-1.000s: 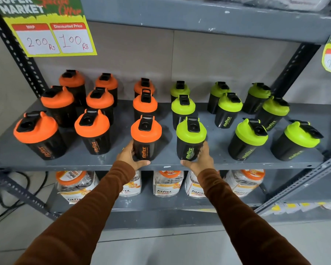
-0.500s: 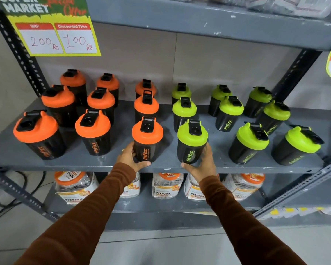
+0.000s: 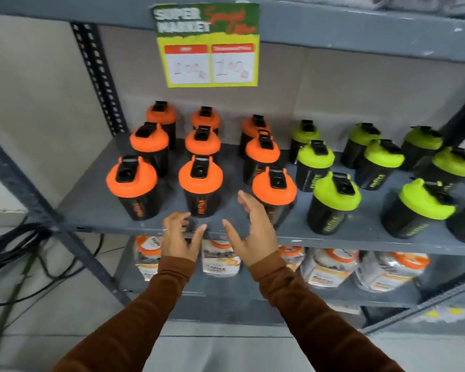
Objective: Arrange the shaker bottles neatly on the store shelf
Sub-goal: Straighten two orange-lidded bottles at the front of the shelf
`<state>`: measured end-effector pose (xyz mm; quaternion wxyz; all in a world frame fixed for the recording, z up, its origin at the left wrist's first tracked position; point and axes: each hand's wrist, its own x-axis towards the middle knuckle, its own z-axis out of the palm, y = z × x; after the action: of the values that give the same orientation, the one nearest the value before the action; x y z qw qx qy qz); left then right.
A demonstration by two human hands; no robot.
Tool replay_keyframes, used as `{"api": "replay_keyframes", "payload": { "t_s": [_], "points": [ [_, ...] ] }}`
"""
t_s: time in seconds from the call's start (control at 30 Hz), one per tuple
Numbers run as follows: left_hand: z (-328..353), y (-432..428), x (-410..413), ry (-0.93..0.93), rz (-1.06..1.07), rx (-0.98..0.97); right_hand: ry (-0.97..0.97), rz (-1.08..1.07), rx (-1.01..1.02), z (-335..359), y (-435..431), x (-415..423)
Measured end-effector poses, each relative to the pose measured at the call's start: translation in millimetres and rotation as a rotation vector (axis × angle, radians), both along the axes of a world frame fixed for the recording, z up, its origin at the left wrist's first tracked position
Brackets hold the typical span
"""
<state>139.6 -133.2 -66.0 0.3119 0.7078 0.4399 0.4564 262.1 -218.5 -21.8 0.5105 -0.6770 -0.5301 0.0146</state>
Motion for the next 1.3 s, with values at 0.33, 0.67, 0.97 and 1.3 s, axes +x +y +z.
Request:
{"api": "replay_keyframes", "payload": {
  "t_s": [0.33,0.67,0.97,1.3],
  "points": [
    [23,85,-79,-0.069,0.105,-0.181,0.569,-0.096,-0.307,-7,90,-30],
    [28,97,-91,-0.058,-0.064,-0.382,0.555,-0.204,-0.329,-7,90,-41],
    [24,101,-102,-0.017,-0.179,-0.441,0.512,-0.191,-0.344,-8,77,-50],
    [23,102,-104,0.040,-0.163,-0.431,0.459,-0.147,-0.444,-5,70,-49]
  ]
}}
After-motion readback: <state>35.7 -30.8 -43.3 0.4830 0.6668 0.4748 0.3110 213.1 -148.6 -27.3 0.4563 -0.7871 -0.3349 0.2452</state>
